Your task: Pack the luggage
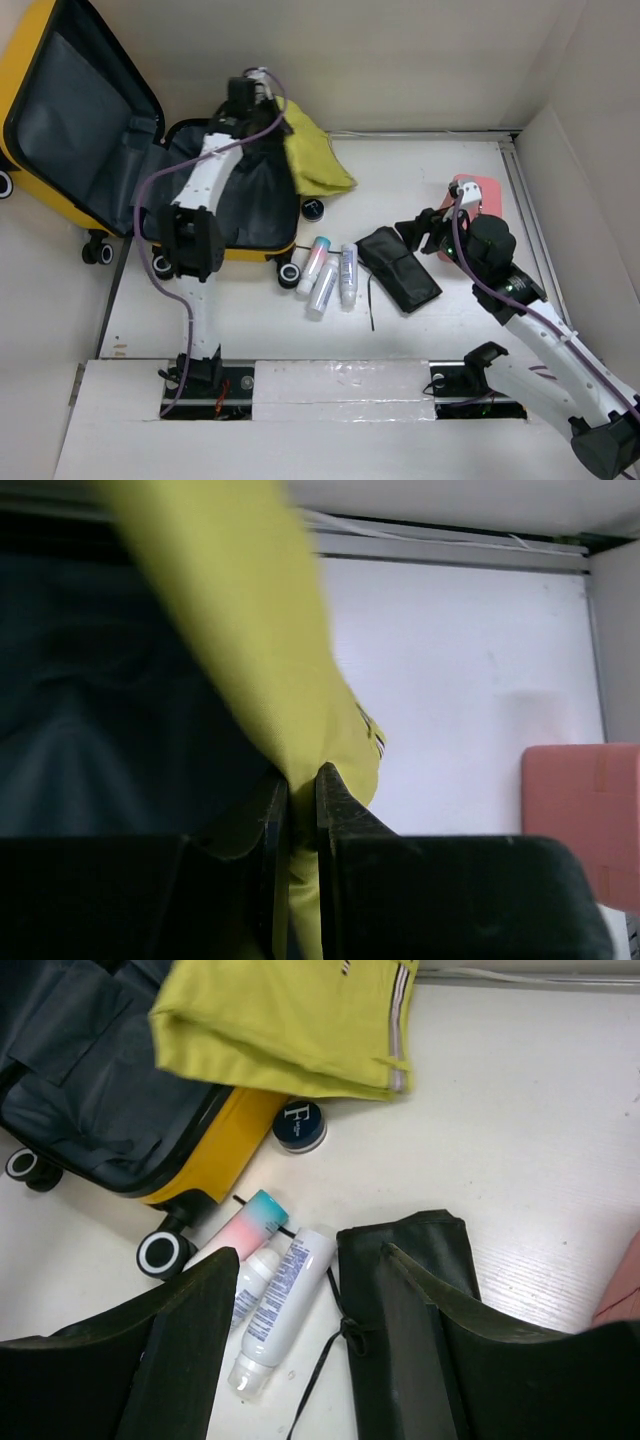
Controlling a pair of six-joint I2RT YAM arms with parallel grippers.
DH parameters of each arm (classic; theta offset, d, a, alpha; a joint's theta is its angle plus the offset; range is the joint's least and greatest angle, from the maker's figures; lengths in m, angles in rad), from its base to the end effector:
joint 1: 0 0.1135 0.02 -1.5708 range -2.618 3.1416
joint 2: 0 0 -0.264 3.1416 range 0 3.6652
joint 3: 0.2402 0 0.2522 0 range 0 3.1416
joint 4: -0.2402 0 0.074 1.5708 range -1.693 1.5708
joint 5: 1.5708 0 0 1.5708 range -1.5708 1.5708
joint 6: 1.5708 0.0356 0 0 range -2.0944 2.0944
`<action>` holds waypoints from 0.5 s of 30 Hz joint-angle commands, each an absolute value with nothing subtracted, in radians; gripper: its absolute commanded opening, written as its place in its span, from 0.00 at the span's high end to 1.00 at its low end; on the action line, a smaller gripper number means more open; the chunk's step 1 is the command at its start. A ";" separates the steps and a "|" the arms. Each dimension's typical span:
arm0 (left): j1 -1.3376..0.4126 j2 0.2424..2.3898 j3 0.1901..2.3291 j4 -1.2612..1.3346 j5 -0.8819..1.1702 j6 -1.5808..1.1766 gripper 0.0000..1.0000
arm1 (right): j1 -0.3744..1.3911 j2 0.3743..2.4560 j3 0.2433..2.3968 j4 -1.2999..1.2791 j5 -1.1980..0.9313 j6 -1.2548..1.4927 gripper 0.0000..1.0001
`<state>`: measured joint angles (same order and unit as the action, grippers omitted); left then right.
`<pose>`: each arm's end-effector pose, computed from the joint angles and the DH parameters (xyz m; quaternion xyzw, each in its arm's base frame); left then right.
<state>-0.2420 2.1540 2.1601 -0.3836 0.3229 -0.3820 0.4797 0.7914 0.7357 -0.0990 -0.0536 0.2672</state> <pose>0.4926 -0.1332 0.3556 0.0330 0.8208 -0.2968 0.4870 0.1682 0.0897 0.3307 -0.0979 0.7532 0.2561 0.5979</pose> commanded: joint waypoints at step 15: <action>0.127 1.835 1.866 -0.417 0.341 -0.227 1.00 | 0.489 0.788 0.706 -0.035 -0.049 0.269 0.36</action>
<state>0.0639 1.9316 1.9224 -0.4423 0.4690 -0.2844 0.4797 0.7944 0.7033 -0.0933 -0.0528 0.2665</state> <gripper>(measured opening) 0.054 0.642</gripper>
